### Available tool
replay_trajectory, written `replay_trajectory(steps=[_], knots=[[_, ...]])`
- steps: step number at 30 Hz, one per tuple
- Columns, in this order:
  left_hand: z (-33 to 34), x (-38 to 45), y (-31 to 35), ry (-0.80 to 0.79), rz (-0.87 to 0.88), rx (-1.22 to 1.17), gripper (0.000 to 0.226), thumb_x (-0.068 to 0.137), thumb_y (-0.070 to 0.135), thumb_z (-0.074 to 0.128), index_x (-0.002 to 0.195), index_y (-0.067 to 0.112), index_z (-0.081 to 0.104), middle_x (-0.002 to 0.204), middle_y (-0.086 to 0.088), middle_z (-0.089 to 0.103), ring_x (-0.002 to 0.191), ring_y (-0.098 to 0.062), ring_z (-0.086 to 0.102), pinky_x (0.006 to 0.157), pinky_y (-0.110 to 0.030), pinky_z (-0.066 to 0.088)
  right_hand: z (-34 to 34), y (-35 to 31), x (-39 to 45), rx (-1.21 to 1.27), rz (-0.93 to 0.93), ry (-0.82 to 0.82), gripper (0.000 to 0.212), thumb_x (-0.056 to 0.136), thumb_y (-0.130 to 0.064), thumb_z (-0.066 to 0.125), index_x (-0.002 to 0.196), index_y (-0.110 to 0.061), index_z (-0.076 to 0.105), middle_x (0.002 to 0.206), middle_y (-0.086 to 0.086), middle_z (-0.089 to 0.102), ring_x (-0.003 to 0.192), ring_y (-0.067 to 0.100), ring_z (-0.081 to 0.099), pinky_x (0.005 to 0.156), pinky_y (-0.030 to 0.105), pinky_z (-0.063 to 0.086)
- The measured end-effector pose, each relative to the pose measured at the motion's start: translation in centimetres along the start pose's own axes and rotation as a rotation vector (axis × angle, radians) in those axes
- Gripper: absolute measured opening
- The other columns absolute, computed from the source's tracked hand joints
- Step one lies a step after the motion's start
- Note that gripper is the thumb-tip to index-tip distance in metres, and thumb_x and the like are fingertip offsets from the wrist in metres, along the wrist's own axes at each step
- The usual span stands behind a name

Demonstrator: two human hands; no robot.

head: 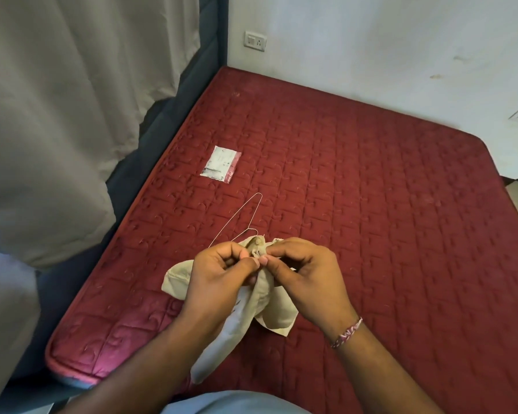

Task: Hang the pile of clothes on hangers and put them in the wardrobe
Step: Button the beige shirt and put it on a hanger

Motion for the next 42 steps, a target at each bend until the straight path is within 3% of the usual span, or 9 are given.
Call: replay_trajectory(steps=[3,5,8,10,18,23,29,38,42], knots=[[0.2,0.0,-0.1,-0.025,-0.08,-0.095,0.01,0.082,0.014,0.074,0.072,0.012,0.073,0.075,-0.016,0.07,0.071,-0.026,0.066,0.078,-0.039,0.055,0.0,0.2,-0.1,-0.032,-0.025,0.024,0.008,0.085,-0.011,0.083,0.091,-0.017,0.083,0.089,-0.009,0.075,0.087,0.013,0.072,0.075,0.017,0.05],[0.2,0.1,-0.5,-0.026,-0.111,-0.088,0.015,0.09,0.006,0.075,0.076,0.011,0.075,0.077,-0.018,0.07,0.071,-0.026,0.066,0.079,-0.041,0.054,0.1,0.6,-0.3,-0.019,-0.01,0.055,0.013,0.083,-0.007,0.083,0.09,-0.018,0.082,0.09,-0.011,0.075,0.087,0.012,0.072,0.075,0.016,0.05],[0.6,-0.3,-0.8,-0.033,-0.186,-0.204,0.006,0.088,0.004,0.074,0.083,0.004,0.076,0.081,-0.023,0.07,0.07,-0.028,0.065,0.073,-0.037,0.058,0.1,1.3,-0.7,0.117,0.076,0.086,0.016,0.084,-0.004,0.082,0.091,-0.018,0.082,0.093,-0.006,0.077,0.09,0.015,0.074,0.079,0.033,0.059],[1.0,-0.7,-0.8,-0.023,-0.251,-0.344,0.017,0.08,0.009,0.077,0.092,-0.003,0.074,0.089,-0.026,0.071,0.076,-0.03,0.069,0.07,-0.033,0.063,0.2,1.4,-0.9,0.233,0.123,0.121,0.018,0.083,-0.002,0.082,0.092,-0.017,0.082,0.094,0.0,0.079,0.091,0.018,0.076,0.084,0.042,0.061],[2.8,-1.4,-1.0,-0.008,-0.307,-0.567,0.023,0.083,0.005,0.066,0.1,-0.011,0.07,0.088,-0.021,0.073,0.075,-0.02,0.074,0.066,-0.025,0.06,0.9,2.0,-1.8,0.549,0.33,0.231,0.012,0.085,-0.003,0.077,0.096,0.0,0.077,0.093,0.021,0.077,0.086,0.032,0.072,0.083,0.051,0.059],[2.7,-1.3,-1.0,-0.005,-0.332,-0.527,0.019,0.086,0.016,0.07,0.094,0.001,0.079,0.088,-0.019,0.071,0.075,-0.02,0.07,0.072,-0.031,0.057,0.6,1.3,-2.3,0.324,0.142,0.217,0.012,0.086,-0.007,0.079,0.098,-0.01,0.08,0.096,0.007,0.079,0.095,0.032,0.076,0.087,0.055,0.06],[2.9,-1.6,-0.3,0.019,-0.321,-0.512,0.016,0.085,0.016,0.071,0.09,0.004,0.081,0.087,-0.018,0.072,0.076,-0.021,0.07,0.082,-0.036,0.053,0.3,0.0,-1.9,0.14,0.019,0.234,0.023,0.083,-0.005,0.083,0.092,-0.026,0.079,0.091,-0.008,0.079,0.084,0.011,0.075,0.075,0.023,0.058],[2.5,-1.6,0.7,0.05,-0.25,-0.385,0.015,0.096,0.003,0.065,0.091,-0.001,0.078,0.094,-0.023,0.075,0.085,-0.025,0.072,0.081,-0.03,0.062,-0.9,-1.3,-1.2,-0.206,-0.231,0.261,0.012,0.084,-0.013,0.086,0.092,-0.019,0.081,0.089,-0.016,0.076,0.082,0.005,0.074,0.071,0.03,0.061],[1.4,-0.9,1.0,-0.039,-0.163,-0.2,0.014,0.094,0.005,0.07,0.084,0.0,0.078,0.085,-0.026,0.063,0.081,-0.034,0.054,0.078,-0.039,0.051,-1.1,-1.8,-0.9,-0.223,-0.221,0.221,0.01,0.085,-0.015,0.084,0.09,-0.022,0.08,0.085,-0.017,0.075,0.077,0.005,0.074,0.066,0.031,0.061]])
Point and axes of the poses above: each hand's wrist, its own x-axis towards the middle knuckle, its own z-axis out of the palm, y = z × x, the point moved 4 cm from there along x, towards the middle knuckle
